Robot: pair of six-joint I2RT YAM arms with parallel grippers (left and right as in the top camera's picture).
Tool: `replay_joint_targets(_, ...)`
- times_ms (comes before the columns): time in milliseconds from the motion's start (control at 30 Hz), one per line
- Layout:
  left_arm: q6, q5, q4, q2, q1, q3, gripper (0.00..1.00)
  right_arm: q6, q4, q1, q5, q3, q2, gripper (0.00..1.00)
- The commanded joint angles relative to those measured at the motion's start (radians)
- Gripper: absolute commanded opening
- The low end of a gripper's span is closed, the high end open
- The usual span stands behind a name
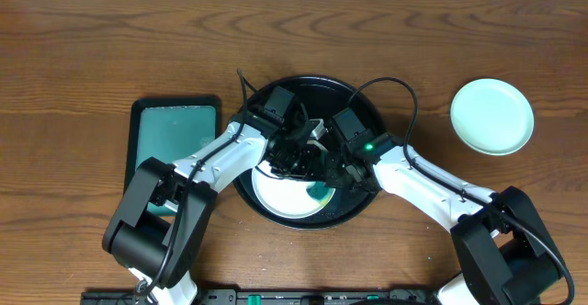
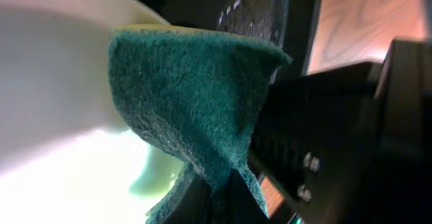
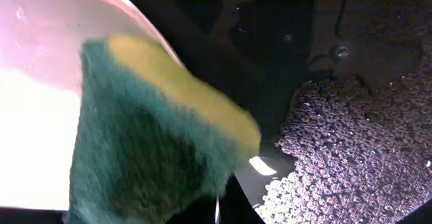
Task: Clean dirty plates on tray and stack at the side
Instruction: 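Scrub the white plate's stain with the sponge while right gripper holds rim, then return the sponge to the basin with the left gripper and release it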
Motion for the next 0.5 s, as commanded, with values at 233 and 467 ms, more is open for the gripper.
replay_joint_targets(233, -0.168, -0.391, -0.042, -0.095, 0.088, 0.002, 0.07, 0.018, -0.020, 0.011, 0.002, -0.003, 0.001, 0.02)
replay_joint_targets(467, -0.166, -0.609, -0.154, -0.205, 0.157, 0.002, 0.07, 0.021, -0.019, 0.010, 0.002, -0.003, 0.001, 0.02)
